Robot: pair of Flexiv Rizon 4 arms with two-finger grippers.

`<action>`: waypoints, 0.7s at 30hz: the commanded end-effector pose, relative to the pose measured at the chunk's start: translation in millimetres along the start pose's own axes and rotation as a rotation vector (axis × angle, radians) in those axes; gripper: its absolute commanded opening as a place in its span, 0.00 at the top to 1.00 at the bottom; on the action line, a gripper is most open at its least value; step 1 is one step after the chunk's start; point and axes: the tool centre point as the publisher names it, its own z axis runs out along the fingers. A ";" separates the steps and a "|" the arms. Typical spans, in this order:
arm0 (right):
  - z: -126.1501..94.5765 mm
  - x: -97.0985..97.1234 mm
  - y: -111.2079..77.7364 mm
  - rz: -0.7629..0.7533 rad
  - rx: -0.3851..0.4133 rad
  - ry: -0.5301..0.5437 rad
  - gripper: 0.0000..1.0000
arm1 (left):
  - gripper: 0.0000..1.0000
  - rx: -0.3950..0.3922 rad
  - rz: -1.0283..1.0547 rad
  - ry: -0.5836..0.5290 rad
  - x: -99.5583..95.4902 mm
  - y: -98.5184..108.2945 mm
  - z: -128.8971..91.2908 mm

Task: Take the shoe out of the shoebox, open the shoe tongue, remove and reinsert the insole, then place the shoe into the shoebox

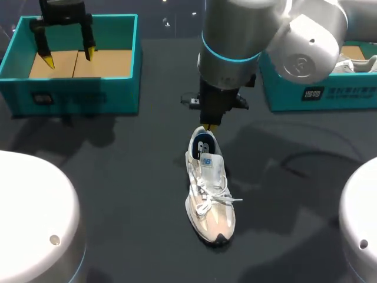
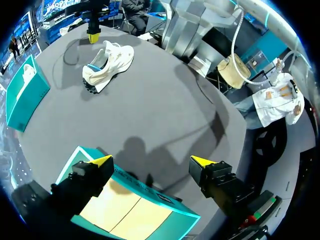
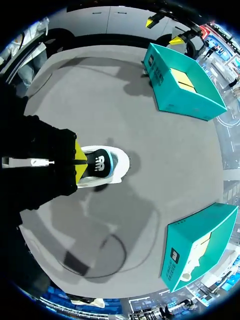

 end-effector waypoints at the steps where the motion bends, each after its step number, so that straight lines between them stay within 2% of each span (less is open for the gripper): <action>1: 14.4 8.7 -6.6 -0.013 -0.054 -0.042 1.00 | 0.00 -0.020 0.016 0.006 2.2 4.7 -2.6; 3: 20.3 10.0 -8.4 -0.023 -0.080 -0.100 1.00 | 0.00 -0.021 0.020 0.007 3.1 5.5 -2.6; 13: 20.3 10.0 -8.4 -0.023 -0.080 -0.100 1.00 | 0.00 -0.021 0.020 0.007 3.1 5.5 -2.6; 17: 50.3 6.9 -1.7 -0.063 -0.116 -0.056 1.00 | 0.00 -0.021 0.020 0.007 3.1 5.5 -2.6; 21: 69.0 10.9 -1.8 -0.078 -0.143 -0.047 1.00 | 0.00 -0.021 0.020 0.007 3.1 5.5 -2.6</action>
